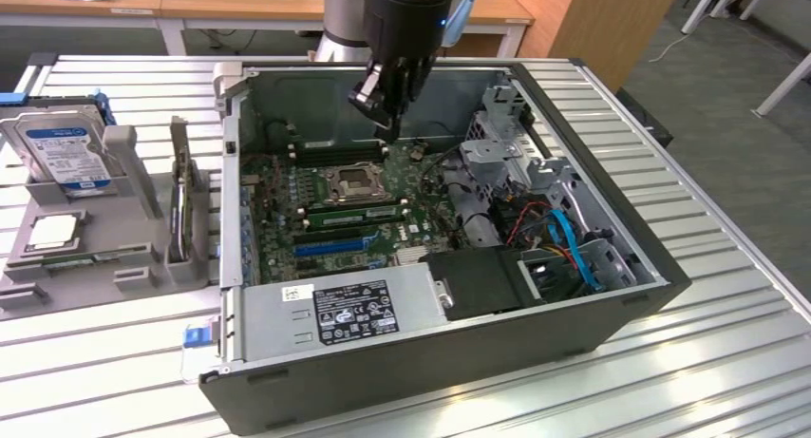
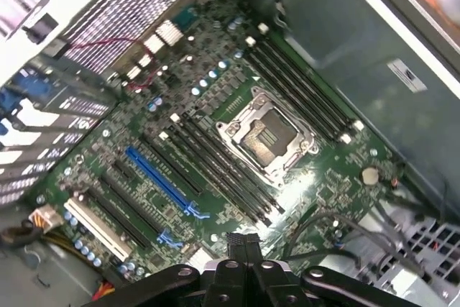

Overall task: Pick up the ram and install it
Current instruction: 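Press down the ram until it locks into place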

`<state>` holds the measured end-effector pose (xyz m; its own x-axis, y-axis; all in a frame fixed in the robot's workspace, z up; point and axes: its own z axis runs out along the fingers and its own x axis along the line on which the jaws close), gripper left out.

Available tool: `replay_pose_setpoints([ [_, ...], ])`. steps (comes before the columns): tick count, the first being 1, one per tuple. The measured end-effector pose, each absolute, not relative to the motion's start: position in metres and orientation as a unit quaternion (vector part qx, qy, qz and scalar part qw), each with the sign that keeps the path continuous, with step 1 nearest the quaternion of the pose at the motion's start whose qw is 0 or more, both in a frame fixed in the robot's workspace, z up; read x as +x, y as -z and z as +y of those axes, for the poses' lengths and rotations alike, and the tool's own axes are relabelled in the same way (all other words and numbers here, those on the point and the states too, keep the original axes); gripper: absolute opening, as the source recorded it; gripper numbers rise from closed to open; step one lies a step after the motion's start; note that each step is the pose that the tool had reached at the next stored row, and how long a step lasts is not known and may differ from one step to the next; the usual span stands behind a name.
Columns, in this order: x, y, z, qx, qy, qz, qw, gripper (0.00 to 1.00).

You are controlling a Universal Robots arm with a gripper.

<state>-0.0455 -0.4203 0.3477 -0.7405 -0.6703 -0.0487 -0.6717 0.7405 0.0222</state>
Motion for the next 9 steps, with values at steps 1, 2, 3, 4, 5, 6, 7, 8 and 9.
replay_pose_setpoints([
  [1,-0.0455,-0.3474,-0.4203,-0.352,-0.019,0.936,0.019,0.1],
  [2,-0.0456,-0.3472,-0.4203,-0.344,-0.019,0.939,0.019,0.1],
  [3,-0.0457,-0.347,-0.4203,-0.337,-0.019,0.941,0.019,0.1],
  [4,-0.0459,-0.3467,-0.4203,-0.33,-0.019,0.944,0.019,0.1],
  [5,-0.046,-0.3464,-0.4203,-0.323,-0.018,0.946,0.019,0.1],
  [6,-0.0461,-0.3462,-0.4203,-0.317,-0.018,0.948,0.02,0.1],
  [7,-0.0462,-0.3459,-0.4203,-0.31,-0.018,0.95,0.02,0.1],
  [8,-0.0463,-0.3455,-0.4203,-0.301,-0.018,0.953,0.02,0.1],
  [9,-0.0463,-0.3452,-0.4203,-0.293,-0.018,0.956,0.02,0.1],
])
